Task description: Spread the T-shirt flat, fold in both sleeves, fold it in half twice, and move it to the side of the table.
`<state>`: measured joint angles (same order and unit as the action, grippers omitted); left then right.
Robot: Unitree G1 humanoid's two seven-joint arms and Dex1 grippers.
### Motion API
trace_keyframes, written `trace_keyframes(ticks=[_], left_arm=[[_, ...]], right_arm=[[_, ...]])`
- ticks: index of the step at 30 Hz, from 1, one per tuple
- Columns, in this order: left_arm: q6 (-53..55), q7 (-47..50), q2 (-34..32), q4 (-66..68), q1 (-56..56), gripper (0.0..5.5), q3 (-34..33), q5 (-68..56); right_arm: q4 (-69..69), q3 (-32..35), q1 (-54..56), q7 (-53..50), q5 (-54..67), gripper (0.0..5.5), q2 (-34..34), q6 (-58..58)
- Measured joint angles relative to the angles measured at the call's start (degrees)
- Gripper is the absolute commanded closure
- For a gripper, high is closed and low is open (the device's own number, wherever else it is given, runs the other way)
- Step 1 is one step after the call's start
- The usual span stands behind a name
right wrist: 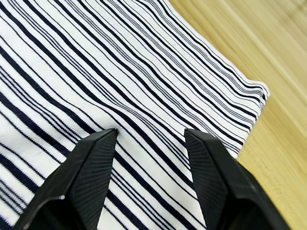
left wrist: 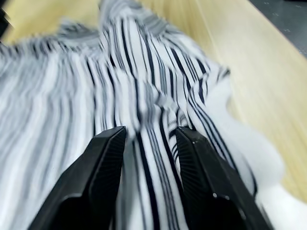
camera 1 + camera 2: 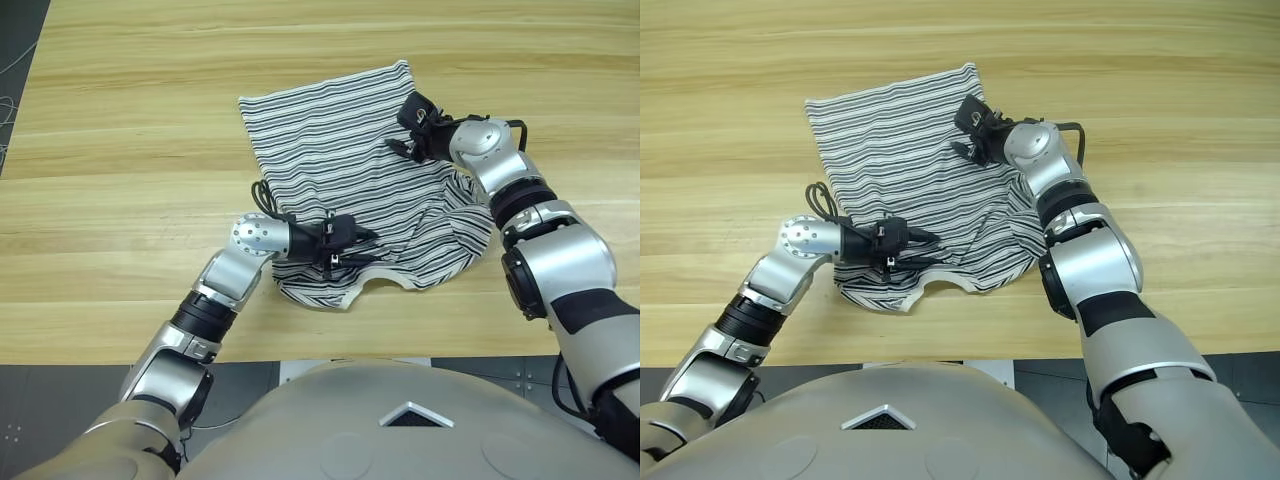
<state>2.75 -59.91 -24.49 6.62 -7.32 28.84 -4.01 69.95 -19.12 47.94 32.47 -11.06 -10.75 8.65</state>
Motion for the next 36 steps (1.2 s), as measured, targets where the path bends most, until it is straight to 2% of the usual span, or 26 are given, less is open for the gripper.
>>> trace_keyframes(ticks=[5,12,17,23,31,36], left_arm=[[-5.60,-0.04,1.92,5.14,-0.28,3.56,1.11,0.38],[-5.70,-2.07,0.61,1.59,2.25,3.56,2.90,-0.13],[-4.70,-5.01,-9.52,-10.11,7.08,3.56,4.06,0.85],[-5.19,-3.31,-15.25,-16.89,7.63,3.56,2.37,6.26],[-6.00,-1.09,-16.92,-20.02,7.75,3.56,0.97,10.47],[1.54,-0.33,-13.02,-25.07,7.60,3.56,-5.02,-2.49]], right_arm=[[0.59,1.96,0.04,0.29,0.13,2.91,0.46,-0.20],[2.38,2.79,0.94,-3.95,-0.08,2.91,1.33,-1.29],[2.98,2.84,1.33,-5.75,-1.21,2.91,1.39,-1.34],[3.23,2.84,1.40,-5.88,-2.25,2.91,1.39,-1.34],[3.34,3.64,1.41,-5.81,-2.29,2.91,1.29,-1.41],[3.19,7.16,1.45,-2.95,-0.16,2.91,1.05,-2.84]])
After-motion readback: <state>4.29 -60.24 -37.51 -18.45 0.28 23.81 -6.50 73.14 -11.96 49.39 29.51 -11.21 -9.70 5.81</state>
